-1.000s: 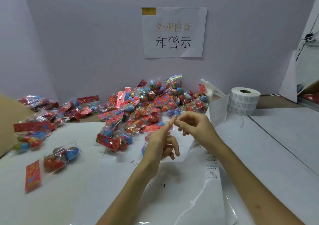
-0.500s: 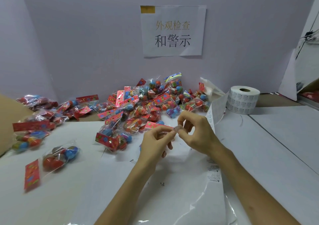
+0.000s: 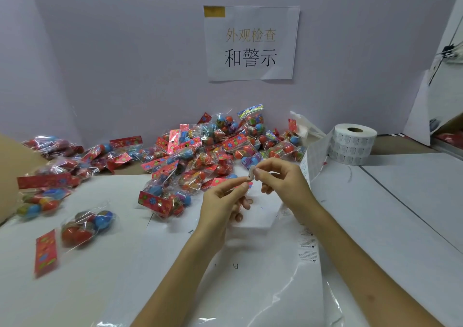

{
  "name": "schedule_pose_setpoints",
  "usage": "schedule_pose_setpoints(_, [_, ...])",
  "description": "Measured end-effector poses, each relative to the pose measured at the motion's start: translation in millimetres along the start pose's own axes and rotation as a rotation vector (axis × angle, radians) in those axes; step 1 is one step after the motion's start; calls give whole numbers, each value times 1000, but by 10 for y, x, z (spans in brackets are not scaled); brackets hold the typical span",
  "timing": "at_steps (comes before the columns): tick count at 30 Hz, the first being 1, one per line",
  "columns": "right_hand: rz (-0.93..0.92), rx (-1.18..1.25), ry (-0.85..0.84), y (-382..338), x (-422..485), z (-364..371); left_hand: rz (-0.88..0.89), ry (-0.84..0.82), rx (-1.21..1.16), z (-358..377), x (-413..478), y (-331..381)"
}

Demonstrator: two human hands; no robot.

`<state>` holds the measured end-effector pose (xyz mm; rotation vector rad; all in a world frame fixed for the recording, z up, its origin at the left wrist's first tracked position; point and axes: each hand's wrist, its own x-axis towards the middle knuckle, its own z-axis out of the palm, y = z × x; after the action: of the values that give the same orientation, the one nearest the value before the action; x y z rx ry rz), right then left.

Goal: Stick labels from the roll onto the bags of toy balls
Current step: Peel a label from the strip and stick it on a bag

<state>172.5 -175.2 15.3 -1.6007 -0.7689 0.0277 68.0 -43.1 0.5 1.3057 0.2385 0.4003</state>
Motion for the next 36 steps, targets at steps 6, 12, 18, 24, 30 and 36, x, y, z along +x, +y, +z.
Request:
schedule_pose_setpoints(6, [37, 103, -35, -18, 0, -5, 26, 35, -32, 9, -1, 11])
schedule_pose_setpoints(12, [155, 104, -60, 5, 30, 17, 219, 566, 45, -147, 99, 19])
schedule_pose_setpoints(18, [254, -309, -134, 122, -31, 108, 43, 548, 66, -141, 174, -45])
schedule_pose_setpoints(24, [201, -368, -192, 158, -76, 200, -42, 506, 17, -132, 157, -6])
schedule_pose_setpoints(30, [238, -123, 23, 128, 9, 157, -61, 443, -102, -133, 113, 20])
schedule_pose_setpoints(36, [191, 83, 110, 18, 24, 71, -244, 139, -85, -72, 42, 42])
